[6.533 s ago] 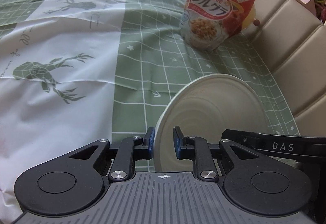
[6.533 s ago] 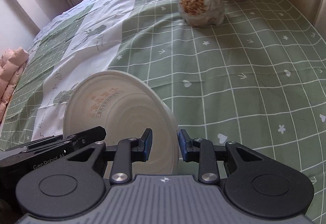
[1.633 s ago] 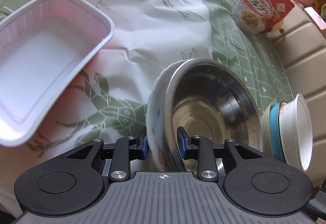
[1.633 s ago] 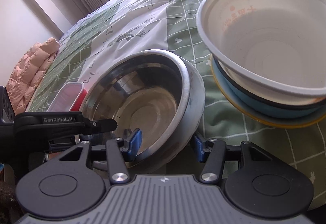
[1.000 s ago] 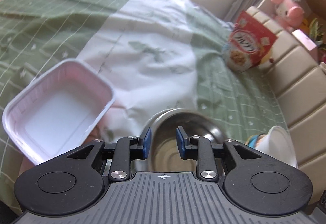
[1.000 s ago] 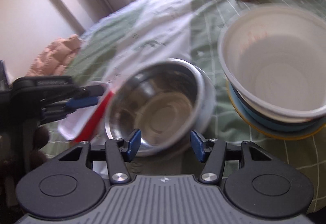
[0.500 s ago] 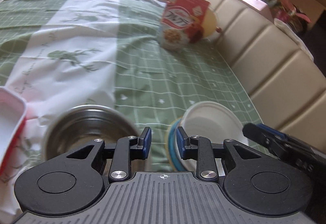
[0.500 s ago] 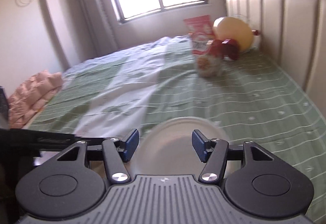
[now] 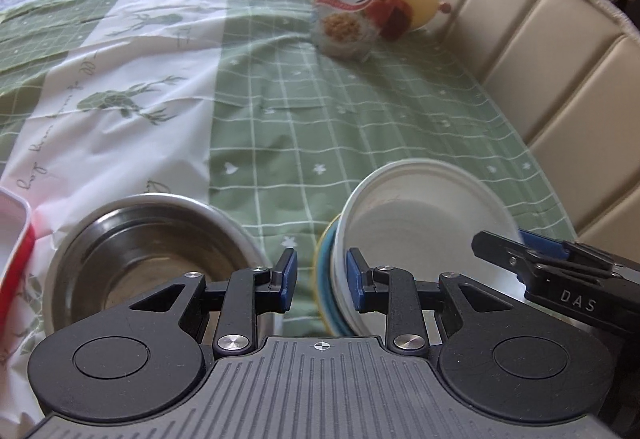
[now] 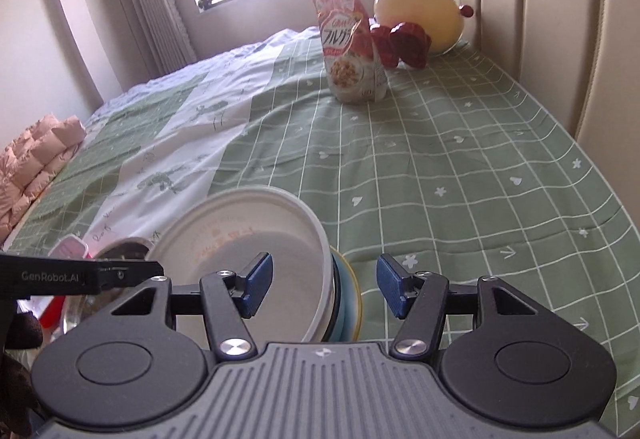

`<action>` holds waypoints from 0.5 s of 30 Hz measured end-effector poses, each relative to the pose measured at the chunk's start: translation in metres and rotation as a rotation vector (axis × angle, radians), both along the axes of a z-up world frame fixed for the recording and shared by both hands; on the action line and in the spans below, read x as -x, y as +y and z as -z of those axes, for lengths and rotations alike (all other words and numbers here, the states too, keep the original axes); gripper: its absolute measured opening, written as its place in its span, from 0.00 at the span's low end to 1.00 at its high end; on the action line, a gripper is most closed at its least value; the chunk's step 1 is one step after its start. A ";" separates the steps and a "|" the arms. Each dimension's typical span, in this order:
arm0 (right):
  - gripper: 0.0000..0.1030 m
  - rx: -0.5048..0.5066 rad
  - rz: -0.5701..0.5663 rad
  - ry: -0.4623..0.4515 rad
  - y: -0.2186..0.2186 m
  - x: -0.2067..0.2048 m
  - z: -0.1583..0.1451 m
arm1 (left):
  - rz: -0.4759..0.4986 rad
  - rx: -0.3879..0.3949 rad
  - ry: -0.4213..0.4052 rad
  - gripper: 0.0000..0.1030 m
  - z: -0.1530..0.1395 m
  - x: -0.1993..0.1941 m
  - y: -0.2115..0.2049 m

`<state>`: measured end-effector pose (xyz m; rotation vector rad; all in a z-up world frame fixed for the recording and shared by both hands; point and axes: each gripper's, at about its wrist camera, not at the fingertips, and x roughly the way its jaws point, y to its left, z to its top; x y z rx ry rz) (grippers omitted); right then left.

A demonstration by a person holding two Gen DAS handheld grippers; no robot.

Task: Organize plates and bowls
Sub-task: 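Close both grippers on the rim of the nested bowl stack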

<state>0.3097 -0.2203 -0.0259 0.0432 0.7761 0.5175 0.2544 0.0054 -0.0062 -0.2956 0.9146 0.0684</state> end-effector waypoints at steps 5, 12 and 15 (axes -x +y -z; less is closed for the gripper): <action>0.56 0.038 0.017 0.045 0.003 -0.014 0.021 | 0.002 0.032 0.054 0.31 0.019 -0.010 0.000; 0.56 0.031 0.055 0.093 -0.006 -0.035 0.035 | 0.020 0.057 0.084 0.32 0.030 -0.024 -0.010; 0.57 0.029 0.054 0.111 -0.006 -0.040 0.041 | 0.028 0.064 0.094 0.41 0.034 -0.029 -0.015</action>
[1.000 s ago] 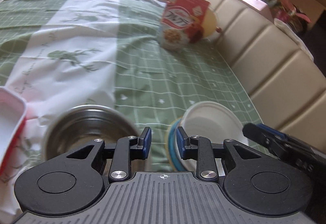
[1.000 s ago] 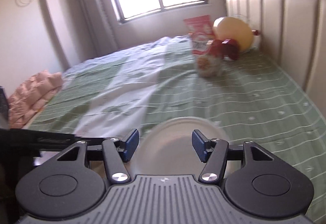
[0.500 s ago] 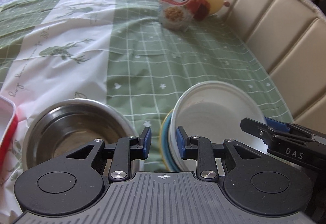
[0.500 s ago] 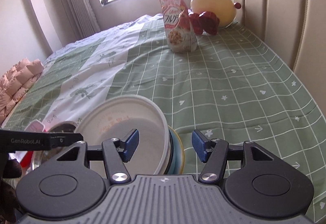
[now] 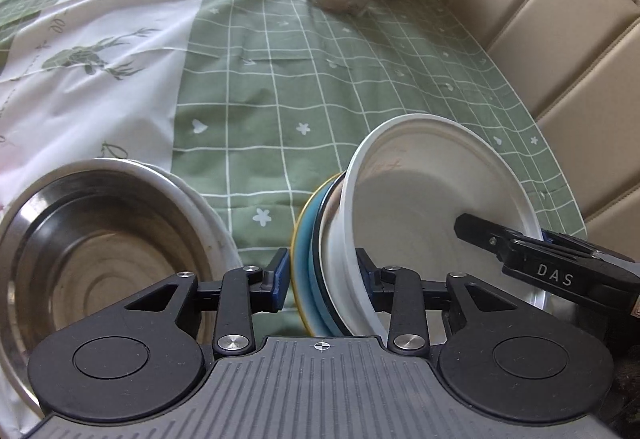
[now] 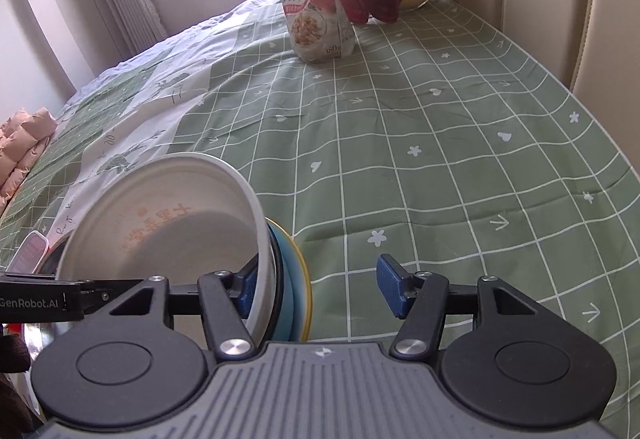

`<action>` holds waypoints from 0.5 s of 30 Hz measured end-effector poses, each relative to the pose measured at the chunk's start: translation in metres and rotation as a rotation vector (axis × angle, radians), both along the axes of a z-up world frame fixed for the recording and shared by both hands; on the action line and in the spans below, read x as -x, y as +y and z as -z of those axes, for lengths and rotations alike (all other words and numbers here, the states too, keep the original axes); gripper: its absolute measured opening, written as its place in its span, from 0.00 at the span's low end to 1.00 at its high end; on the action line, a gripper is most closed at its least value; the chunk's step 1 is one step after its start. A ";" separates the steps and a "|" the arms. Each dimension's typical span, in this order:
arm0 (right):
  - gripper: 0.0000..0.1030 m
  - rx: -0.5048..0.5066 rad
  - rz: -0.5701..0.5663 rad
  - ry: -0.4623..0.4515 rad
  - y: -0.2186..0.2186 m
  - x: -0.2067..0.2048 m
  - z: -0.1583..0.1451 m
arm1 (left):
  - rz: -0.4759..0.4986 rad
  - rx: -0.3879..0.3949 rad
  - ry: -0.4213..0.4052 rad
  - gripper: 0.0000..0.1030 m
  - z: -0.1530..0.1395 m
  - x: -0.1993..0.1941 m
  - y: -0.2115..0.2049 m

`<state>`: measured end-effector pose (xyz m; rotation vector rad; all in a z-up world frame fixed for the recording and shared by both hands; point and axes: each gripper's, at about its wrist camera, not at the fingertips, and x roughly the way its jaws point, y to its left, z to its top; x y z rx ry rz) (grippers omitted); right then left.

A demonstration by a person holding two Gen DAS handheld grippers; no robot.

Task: Organize plates and bowls
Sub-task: 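Close both grippers on the rim of the nested bowl stack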

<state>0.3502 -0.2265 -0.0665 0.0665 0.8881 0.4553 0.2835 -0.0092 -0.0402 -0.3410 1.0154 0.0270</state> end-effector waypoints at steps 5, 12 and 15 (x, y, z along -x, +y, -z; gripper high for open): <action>0.59 -0.020 0.000 0.046 -0.002 -0.012 0.009 | 0.015 0.022 0.001 0.53 0.001 -0.007 -0.005; 0.60 -0.113 -0.046 0.189 -0.005 -0.023 0.029 | 0.050 0.024 0.034 0.56 0.015 -0.019 -0.012; 0.60 -0.144 -0.072 0.218 -0.002 -0.022 0.032 | 0.052 0.026 0.036 0.56 0.018 -0.021 -0.012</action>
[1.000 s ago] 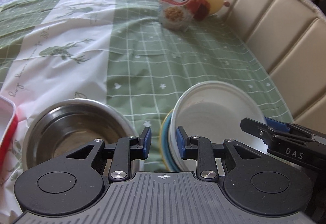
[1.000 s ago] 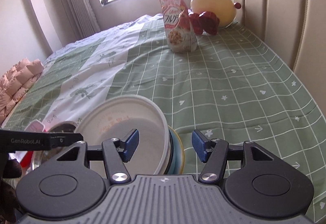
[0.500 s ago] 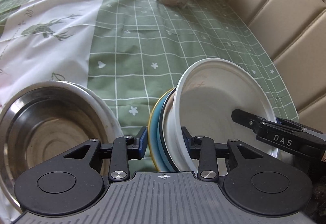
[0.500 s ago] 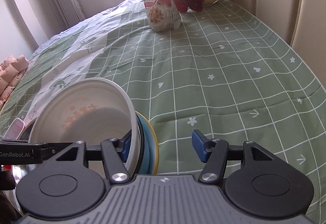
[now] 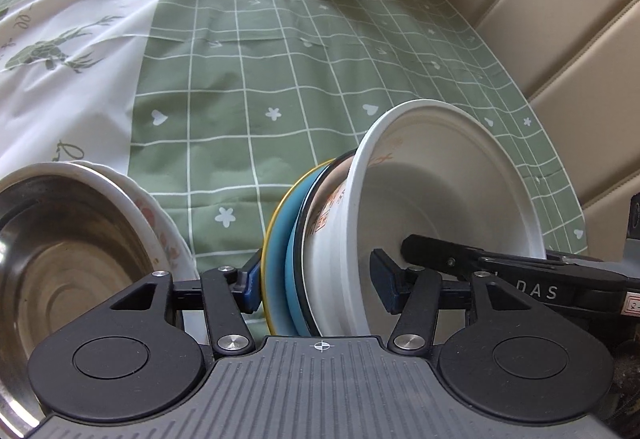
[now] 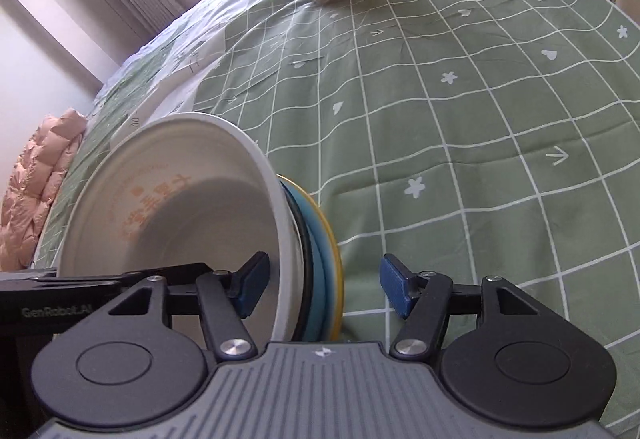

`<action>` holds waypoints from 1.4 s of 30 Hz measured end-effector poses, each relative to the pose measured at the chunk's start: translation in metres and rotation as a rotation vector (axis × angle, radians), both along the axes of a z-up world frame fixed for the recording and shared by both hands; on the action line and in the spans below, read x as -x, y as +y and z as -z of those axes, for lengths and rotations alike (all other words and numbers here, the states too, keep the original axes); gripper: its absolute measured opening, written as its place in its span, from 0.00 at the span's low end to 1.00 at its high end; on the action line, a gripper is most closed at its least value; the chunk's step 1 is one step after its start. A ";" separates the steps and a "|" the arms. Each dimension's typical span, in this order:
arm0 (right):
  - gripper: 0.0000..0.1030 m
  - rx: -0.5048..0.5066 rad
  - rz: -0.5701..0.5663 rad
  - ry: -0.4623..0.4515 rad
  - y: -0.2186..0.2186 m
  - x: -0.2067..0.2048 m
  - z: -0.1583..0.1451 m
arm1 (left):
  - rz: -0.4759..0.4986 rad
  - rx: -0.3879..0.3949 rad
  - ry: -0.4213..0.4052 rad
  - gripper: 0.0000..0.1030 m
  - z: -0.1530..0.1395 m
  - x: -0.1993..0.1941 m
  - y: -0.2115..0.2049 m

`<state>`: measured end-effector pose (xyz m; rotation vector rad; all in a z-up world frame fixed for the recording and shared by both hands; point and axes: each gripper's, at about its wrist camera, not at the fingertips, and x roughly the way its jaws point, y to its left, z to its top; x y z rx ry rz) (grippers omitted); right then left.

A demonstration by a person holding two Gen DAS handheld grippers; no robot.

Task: Organize plates and bowls
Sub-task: 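Close both grippers on the rim of the nested bowl stack, then lift and carry the nested bowl stack with both grippers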

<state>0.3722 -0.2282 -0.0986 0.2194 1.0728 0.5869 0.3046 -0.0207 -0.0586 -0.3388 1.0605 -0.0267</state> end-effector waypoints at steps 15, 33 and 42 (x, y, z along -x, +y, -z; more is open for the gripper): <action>0.60 -0.078 -0.080 0.133 0.005 0.001 0.009 | 0.016 0.029 0.017 0.53 0.005 0.003 0.006; 0.56 -0.089 -0.068 0.212 0.011 0.011 0.000 | -0.018 0.116 0.125 0.52 0.000 0.022 0.013; 0.58 -0.067 -0.112 0.221 0.003 0.017 0.002 | -0.006 0.128 0.136 0.53 0.002 0.031 0.005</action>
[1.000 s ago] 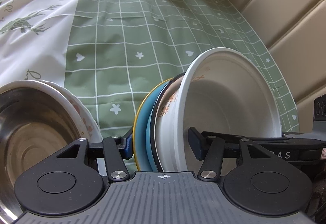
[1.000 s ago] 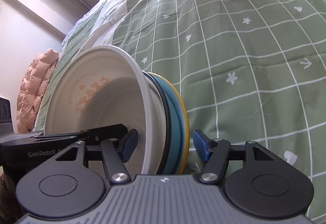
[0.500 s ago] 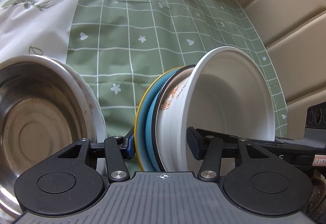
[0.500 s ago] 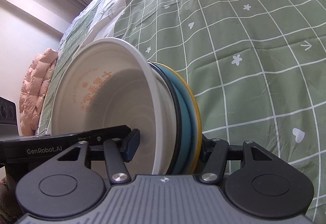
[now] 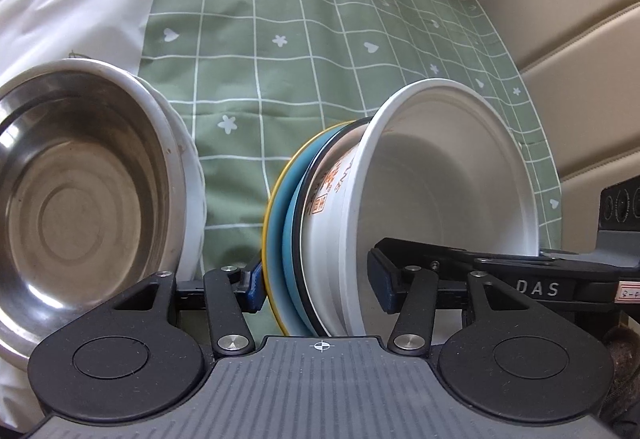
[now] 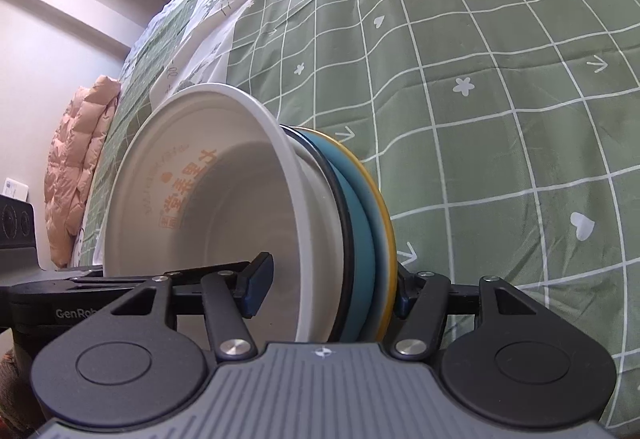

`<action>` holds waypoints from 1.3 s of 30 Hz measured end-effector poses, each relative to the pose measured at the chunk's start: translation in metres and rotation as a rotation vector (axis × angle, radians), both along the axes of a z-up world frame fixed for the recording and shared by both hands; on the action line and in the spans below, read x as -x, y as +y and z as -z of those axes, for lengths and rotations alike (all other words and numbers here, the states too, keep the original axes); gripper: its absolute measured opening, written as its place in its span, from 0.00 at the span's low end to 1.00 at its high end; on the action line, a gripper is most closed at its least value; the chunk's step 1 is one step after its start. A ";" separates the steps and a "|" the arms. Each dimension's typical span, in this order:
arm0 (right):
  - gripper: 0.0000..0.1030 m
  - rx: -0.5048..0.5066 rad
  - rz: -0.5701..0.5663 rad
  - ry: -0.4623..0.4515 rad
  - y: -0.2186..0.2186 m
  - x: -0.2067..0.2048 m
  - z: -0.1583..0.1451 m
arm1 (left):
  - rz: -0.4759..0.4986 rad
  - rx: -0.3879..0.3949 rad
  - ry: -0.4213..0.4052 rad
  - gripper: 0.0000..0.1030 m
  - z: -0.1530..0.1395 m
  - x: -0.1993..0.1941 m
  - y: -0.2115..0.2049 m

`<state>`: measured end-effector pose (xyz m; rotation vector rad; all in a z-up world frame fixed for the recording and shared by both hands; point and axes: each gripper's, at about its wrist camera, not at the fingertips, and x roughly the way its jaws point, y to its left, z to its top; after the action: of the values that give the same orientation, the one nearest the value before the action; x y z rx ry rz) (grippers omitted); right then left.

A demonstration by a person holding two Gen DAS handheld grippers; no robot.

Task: Organize plates and bowls
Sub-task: 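Lift and carry the nested bowl stack with both grippers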

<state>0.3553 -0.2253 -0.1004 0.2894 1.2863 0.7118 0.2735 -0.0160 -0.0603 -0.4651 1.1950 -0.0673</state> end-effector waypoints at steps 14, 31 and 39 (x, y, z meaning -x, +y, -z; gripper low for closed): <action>0.60 -0.030 -0.012 -0.014 -0.012 0.000 0.008 | 0.031 -0.076 -0.031 0.58 -0.007 -0.006 -0.017; 0.59 0.016 -0.029 -0.020 -0.002 0.019 -0.001 | -0.006 0.017 -0.003 0.57 -0.003 0.009 -0.002; 0.59 0.003 -0.032 0.020 -0.002 0.011 0.003 | 0.011 -0.011 -0.012 0.58 -0.002 0.008 -0.007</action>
<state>0.3446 -0.2268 -0.1033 0.2747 1.3136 0.7361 0.2658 -0.0228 -0.0582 -0.4481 1.1854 -0.0732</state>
